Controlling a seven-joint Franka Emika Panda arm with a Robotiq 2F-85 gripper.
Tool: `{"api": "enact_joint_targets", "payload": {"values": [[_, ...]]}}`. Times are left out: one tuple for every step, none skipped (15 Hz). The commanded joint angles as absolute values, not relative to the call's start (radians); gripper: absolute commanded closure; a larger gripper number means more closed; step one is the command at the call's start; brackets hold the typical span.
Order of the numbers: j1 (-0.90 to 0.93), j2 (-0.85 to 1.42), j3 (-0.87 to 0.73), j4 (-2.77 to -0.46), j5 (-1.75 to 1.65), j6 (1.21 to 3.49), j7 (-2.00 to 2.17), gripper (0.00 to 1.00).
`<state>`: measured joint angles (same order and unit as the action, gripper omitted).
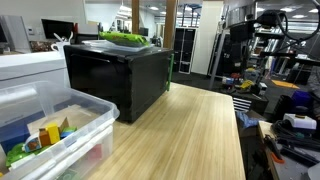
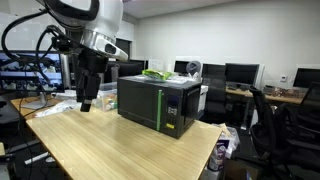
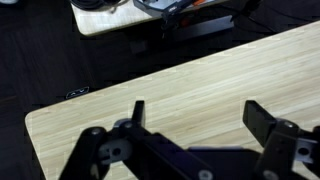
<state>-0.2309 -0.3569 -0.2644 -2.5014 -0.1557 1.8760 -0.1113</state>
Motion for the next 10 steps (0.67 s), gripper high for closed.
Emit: {"api": "enact_joint_targets", "payload": {"values": [[-0.238,-0.358,-0.265,-2.501,-0.141,1.877,-0.119,0.00],[-0.238,-0.357,-0.268,-2.502,-0.134,1.887,-0.121,0.00],[-0.238,-0.354,-0.271,-2.503,-0.124,1.894,-0.119,0.00],[-0.237,-0.353,-0.275,-2.505,-0.113,1.906,-0.121,0.00],[-0.235,-0.350,-0.279,-2.509,-0.094,1.922,-0.119,0.00],[-0.235,-0.349,-0.281,-2.510,-0.082,1.931,-0.119,0.00],[-0.234,-0.347,-0.283,-2.515,-0.068,1.955,-0.123,0.00],[-0.231,-0.338,-0.287,-2.520,-0.048,1.994,-0.127,0.00],[-0.228,-0.330,-0.289,-2.523,-0.031,2.031,-0.133,0.00],[-0.225,-0.314,-0.291,-2.525,-0.010,2.083,-0.139,0.00]]}}
